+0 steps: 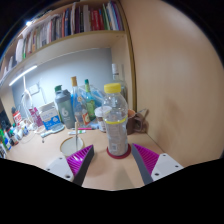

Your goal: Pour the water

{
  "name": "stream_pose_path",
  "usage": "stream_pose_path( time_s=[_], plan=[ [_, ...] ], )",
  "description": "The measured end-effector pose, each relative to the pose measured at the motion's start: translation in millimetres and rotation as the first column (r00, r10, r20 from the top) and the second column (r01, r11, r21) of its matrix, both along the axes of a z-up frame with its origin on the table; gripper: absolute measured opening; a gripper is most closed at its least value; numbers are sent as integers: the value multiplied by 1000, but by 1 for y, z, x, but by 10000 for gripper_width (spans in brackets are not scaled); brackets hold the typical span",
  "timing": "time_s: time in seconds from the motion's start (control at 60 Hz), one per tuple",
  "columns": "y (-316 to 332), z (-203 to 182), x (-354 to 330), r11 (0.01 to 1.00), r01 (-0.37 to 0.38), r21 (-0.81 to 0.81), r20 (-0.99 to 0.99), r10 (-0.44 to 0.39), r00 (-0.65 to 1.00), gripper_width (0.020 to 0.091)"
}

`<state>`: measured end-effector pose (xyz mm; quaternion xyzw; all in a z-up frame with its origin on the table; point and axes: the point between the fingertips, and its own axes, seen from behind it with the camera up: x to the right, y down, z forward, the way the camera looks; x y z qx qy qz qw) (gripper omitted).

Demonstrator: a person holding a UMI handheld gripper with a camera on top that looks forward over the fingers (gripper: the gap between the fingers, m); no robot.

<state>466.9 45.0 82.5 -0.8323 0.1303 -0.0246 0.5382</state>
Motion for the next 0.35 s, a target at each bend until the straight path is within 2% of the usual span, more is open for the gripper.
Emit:
stream_pose_path(
  time_s=[0.35],
  plan=[
    [-147,89,-71,999,5,32,-4,-5,1000,839]
  ],
)
